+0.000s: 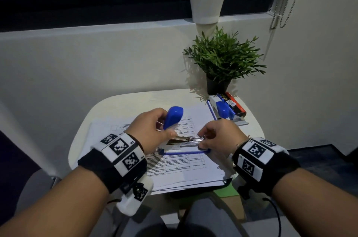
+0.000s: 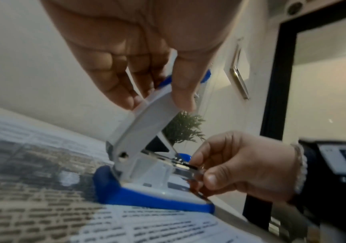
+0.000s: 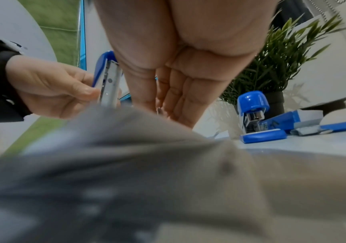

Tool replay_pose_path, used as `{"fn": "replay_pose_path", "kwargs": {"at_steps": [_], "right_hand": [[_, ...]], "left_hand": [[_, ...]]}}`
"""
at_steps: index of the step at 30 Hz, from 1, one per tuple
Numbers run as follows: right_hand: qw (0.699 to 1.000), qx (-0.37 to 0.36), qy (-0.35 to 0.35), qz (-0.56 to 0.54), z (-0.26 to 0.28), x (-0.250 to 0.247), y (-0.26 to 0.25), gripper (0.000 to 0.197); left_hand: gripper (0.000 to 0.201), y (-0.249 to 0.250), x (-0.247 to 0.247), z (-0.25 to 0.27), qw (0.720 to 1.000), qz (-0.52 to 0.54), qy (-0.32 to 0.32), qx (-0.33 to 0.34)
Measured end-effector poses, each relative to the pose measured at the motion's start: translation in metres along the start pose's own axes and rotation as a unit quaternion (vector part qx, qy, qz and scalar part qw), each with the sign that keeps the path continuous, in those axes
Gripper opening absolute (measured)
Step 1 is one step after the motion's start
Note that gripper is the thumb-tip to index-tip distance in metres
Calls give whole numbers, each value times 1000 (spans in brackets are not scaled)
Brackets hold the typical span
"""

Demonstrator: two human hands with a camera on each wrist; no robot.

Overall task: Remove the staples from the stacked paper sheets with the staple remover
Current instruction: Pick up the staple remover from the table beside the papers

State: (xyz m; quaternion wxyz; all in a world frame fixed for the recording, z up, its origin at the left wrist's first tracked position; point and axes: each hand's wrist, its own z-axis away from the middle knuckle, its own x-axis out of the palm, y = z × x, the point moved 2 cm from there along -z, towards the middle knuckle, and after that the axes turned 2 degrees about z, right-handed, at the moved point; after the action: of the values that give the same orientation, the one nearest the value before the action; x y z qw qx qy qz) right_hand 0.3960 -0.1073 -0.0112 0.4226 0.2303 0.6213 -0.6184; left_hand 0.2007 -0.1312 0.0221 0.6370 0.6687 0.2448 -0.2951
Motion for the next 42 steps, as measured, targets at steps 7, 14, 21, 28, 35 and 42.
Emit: {"fn": "replay_pose_path", "kwargs": {"at_steps": [7, 14, 21, 28, 35, 42], "right_hand": [[999, 2, 22, -27, 2, 3, 3, 25], [999, 6, 22, -41, 3, 5, 5, 22], [999, 4, 27, -46, 3, 5, 5, 21], [998, 6, 29, -46, 2, 6, 5, 23], [999, 4, -4, -37, 2, 2, 1, 32], [991, 86, 96, 32, -6, -56, 50, 14]], "left_hand": [[61, -15, -12, 21, 993, 69, 91, 4], [33, -19, -15, 25, 983, 122, 133, 9], [17, -35, -47, 19, 983, 69, 170, -20], [28, -75, -59, 21, 962, -149, 89, -213], [51, -26, -34, 22, 963, -227, 81, -121], [48, 27, 20, 10, 973, -223, -53, 17]]}}
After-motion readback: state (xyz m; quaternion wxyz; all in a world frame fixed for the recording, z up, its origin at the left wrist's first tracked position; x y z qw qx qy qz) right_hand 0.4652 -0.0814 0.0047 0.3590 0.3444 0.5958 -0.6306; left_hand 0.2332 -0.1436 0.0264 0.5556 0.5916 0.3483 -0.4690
